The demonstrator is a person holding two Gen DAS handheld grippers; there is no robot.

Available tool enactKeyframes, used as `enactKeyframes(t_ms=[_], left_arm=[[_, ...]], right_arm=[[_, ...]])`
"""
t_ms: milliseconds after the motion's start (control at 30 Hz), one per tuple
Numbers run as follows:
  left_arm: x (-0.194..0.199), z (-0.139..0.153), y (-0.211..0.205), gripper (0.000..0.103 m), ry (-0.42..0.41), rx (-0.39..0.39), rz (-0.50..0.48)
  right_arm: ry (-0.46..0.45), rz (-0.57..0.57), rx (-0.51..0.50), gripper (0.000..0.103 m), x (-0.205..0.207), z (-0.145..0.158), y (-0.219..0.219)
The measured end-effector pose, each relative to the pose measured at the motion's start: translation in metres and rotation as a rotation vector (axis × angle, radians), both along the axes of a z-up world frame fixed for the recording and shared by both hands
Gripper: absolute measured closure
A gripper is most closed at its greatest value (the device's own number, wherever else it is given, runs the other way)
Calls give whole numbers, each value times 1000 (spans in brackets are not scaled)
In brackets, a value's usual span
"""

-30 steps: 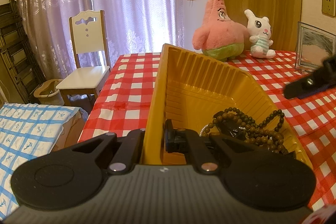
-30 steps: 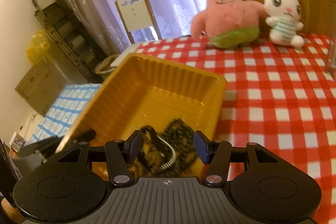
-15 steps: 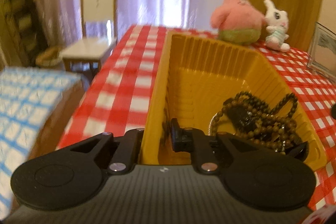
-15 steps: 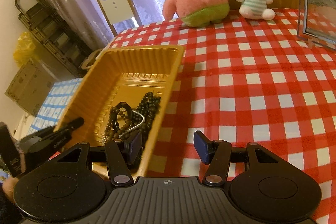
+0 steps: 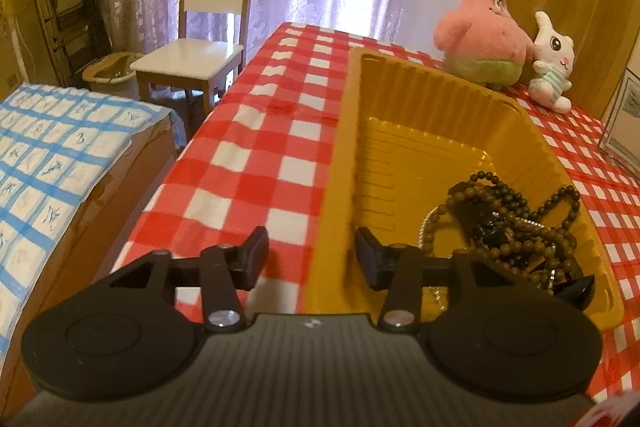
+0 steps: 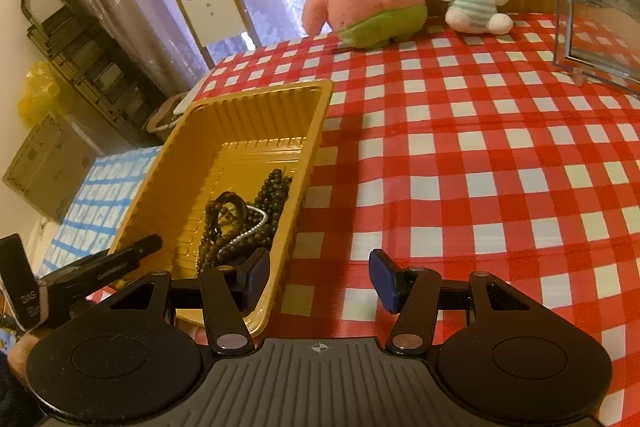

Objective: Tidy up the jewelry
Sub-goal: 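Lower the orange tray onto the table and open the left gripper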

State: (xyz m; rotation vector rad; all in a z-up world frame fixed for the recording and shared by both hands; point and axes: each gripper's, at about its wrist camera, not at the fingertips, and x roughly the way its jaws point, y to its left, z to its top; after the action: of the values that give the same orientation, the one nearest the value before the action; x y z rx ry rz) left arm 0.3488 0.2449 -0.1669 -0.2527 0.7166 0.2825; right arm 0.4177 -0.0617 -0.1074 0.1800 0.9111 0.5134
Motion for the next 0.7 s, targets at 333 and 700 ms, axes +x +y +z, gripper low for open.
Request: enactKeyframes(t_ms=[333,700], left_arm=[[-33,30,3,40,-15,27,-30],[-62,78,-38,18,37,156,-172]], right_arm=[[-23,-94,37,45,-24,5,-14],[-115,-132,-147,43,-92,16,-11]])
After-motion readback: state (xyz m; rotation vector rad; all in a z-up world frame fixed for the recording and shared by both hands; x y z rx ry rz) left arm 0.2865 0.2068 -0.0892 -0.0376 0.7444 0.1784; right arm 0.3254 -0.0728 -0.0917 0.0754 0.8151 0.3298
